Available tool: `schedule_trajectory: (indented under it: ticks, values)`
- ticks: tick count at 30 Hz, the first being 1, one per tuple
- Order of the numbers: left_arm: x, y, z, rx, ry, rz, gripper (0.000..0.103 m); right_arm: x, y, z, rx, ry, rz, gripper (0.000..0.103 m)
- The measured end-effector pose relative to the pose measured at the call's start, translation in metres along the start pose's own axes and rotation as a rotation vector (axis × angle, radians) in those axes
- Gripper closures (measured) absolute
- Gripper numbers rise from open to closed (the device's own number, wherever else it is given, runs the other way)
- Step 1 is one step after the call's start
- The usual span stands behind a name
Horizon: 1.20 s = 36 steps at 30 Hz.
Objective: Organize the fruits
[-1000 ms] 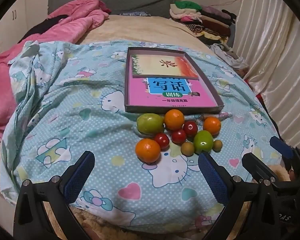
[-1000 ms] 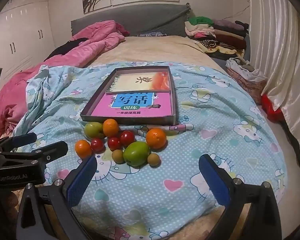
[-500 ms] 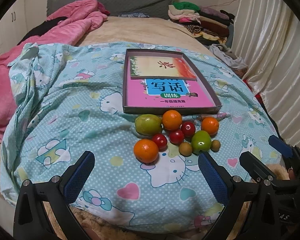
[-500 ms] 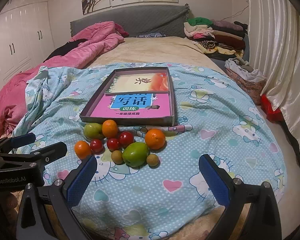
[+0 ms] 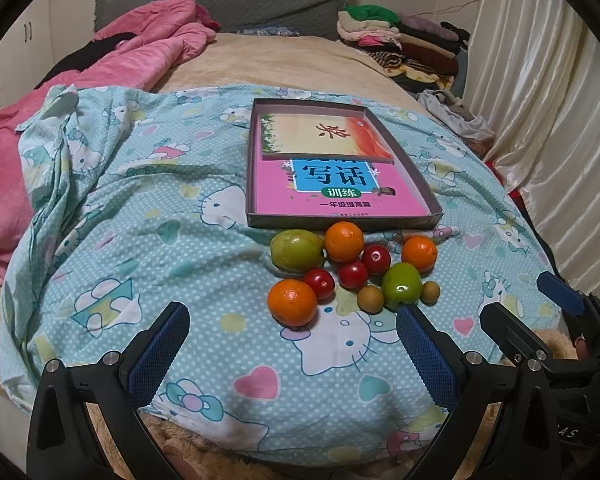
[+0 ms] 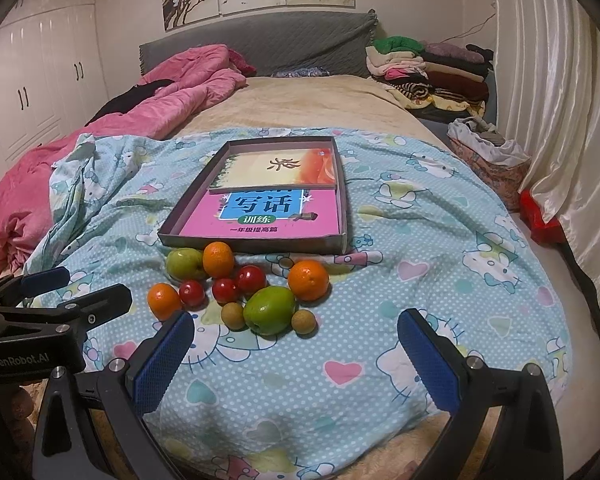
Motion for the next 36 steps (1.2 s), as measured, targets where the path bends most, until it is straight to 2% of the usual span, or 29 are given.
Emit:
schedule_trajectory:
  ticks: [22,36]
  values:
    - [-0.002,0.001,0.001,0.007,0.009,0.006,0.000,-0.001,0.000,0.001,0.000,0.008,0.007,0.000]
    - [-0.017,0.011,0.007,0.022,0.051,-0.006,0.000,-0.016,0.002,0.004,-0.007,0.057,0.004,0.000]
Point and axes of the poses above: each gripper's, at about its wrist camera, not at the fingertips, and x roughly against the way its jaws point, y to its left, z to its underside, the point moved 3 cm from there along -x, roughly the way its jaws point, and after that the axes turned 9 degrees about -y, right-handed, at the moved point
